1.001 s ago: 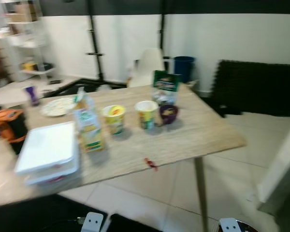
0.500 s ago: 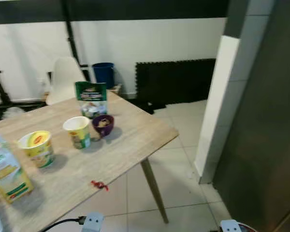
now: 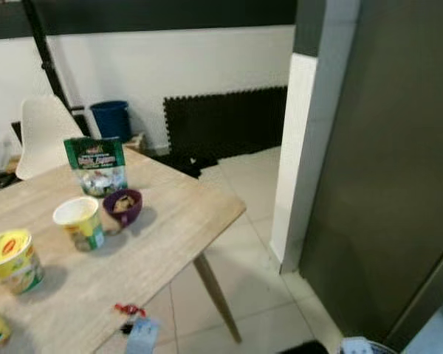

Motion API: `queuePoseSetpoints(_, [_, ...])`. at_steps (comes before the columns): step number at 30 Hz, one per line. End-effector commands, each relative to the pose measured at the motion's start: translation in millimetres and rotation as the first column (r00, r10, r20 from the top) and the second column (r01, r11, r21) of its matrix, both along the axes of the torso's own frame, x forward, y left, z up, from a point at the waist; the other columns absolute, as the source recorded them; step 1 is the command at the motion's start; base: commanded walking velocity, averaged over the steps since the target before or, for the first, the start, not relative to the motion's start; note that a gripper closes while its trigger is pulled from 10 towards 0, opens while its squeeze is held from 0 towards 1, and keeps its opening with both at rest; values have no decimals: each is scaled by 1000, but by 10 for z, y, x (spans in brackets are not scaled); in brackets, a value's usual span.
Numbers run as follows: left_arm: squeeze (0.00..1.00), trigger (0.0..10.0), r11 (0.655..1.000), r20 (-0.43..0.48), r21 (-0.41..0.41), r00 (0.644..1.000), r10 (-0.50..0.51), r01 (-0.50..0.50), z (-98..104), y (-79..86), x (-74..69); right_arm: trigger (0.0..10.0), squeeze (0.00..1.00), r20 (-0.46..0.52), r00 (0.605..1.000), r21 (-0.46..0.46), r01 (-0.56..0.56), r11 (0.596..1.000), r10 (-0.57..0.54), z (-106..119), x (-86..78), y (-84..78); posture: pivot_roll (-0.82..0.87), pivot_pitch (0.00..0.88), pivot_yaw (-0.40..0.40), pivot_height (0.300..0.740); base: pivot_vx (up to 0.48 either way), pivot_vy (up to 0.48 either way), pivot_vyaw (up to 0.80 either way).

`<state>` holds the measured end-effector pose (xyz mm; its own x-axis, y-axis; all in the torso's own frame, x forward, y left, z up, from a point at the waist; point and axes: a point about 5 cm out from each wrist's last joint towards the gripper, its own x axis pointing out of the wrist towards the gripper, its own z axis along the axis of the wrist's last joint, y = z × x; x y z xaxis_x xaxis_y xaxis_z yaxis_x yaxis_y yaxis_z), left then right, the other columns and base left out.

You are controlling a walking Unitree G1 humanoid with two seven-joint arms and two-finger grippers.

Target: Restocking fridge

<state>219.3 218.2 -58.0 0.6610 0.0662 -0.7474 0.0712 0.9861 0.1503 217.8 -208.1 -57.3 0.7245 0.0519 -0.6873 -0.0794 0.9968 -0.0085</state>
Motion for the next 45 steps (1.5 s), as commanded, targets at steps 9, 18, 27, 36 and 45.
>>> queuePoseSetpoints(9, [0,10000,1000,-32,1,999,-7,7,-35,18,-58,10000,0,-21,1000,14,12,1000,-12,-52,-78,26,-61,46,37,740,0,0,-800])
queuePoseSetpoints(18, [0,10000,1000,-35,2,999,-16,16,-37,18,-62,10000,0,-24,1000,16,15,1000,-15,-60,-89,31,-60,53,41,740,0,0,-800])
queuePoseSetpoints(27, [0,10000,1000,-30,4,999,-15,15,-24,24,-43,10000,0,-25,1000,19,20,1000,-20,-62,-90,38,-63,61,46,740,0,0,-800])
queuePoseSetpoints(36, [0,10000,1000,-21,4,1000,-10,10,-7,19,-12,10000,0,-24,999,17,27,999,-27,-55,-80,25,-59,77,48,740,0,0,-800])
queuePoseSetpoints(45, [0,10000,1000,-13,3,1000,-3,3,5,20,7,10000,0,-23,999,20,31,999,-31,-56,-79,31,-60,81,51,740,0,0,-800])
